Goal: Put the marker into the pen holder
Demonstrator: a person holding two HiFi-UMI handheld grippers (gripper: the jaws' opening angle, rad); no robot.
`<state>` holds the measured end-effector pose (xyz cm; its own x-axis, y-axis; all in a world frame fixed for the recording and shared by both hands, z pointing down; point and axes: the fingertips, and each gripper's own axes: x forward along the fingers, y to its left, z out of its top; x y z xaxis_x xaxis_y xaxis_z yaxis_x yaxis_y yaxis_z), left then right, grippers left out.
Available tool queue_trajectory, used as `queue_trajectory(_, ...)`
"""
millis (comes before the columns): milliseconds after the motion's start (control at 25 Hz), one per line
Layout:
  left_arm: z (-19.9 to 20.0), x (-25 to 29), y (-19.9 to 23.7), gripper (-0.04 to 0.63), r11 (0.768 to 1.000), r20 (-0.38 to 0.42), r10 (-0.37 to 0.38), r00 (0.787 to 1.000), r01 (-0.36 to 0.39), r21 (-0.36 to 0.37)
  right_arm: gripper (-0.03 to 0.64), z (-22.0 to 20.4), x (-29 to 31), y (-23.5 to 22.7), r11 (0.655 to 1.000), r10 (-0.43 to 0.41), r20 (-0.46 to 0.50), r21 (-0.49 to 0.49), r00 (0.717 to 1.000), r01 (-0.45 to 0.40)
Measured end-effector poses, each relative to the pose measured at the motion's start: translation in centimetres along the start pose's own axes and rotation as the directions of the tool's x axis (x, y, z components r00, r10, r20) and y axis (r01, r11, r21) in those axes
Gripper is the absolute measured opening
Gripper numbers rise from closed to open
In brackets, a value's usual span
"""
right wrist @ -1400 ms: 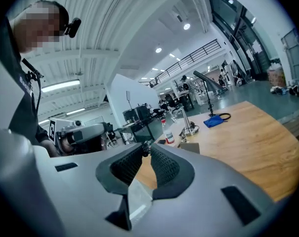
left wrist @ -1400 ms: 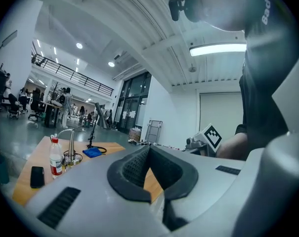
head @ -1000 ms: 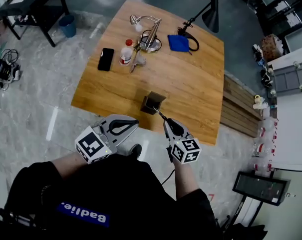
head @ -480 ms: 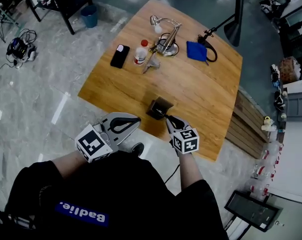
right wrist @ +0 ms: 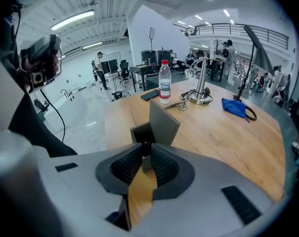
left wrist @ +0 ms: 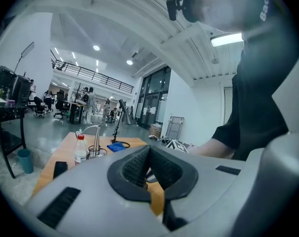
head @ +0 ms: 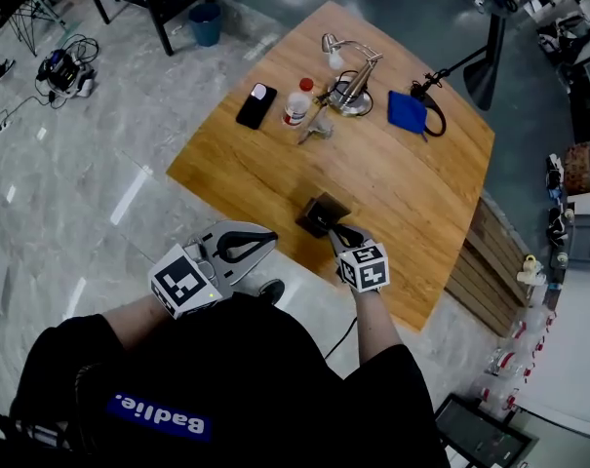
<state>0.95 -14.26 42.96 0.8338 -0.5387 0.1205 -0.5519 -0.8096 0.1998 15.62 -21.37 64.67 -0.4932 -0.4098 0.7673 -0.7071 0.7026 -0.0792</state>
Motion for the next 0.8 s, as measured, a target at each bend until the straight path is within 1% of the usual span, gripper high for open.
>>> queue_trajectory(200, -0.5, -0.8, 0.0, 0.003, 1.0, -0.01, 0.027, 1.0, -0.027, -0.008, 0.061, -0.7, 0.9, 0.3, 0.999, 0.007, -0.035, -0.036, 0.999, -0.008)
queue_trajectory(360, -1.1, -0.8, -0.4, 0.003, 1.0, -0.013, 0.008, 1.0, -0.008, 0.014, 0.061, -0.8, 1.3, 0.4, 0.999, 0.001, -0.025, -0.036, 1.0, -0.002)
queue_trajectory(480, -1.1, -0.7, -0.7, 0.003, 1.0, -0.016, 0.002, 1.0, -0.001, 0.005, 0.061, -1.1, 1.4, 0.6, 0.999, 0.002, -0.029, -0.033, 1.0, -0.003)
queue_trajectory(560, -1.1, -0.6, -0.8, 0.003, 1.0, -0.014, -0.007, 1.0, 0.007, 0.013, 0.061, -1.3, 1.6, 0.8, 1.0, 0.004, -0.037, -0.024, 0.999, -0.004)
queue_trajectory(640, -0.9, -0.6, -1.0, 0.003, 1.0, -0.011, -0.018, 1.0, 0.018, 0.023, 0.066, -1.1, 1.5, 0.8, 1.0, -0.003, -0.024, -0.012, 1.0, 0.002)
queue_trajectory(800, -0.4, -0.5, -1.5, 0.003, 0.999, -0.011, -0.034, 0.999, 0.034, 0.015, 0.101, 0.0, 0.0, 0.6, 0.999, -0.037, 0.047, 0.007, 0.998, 0.036)
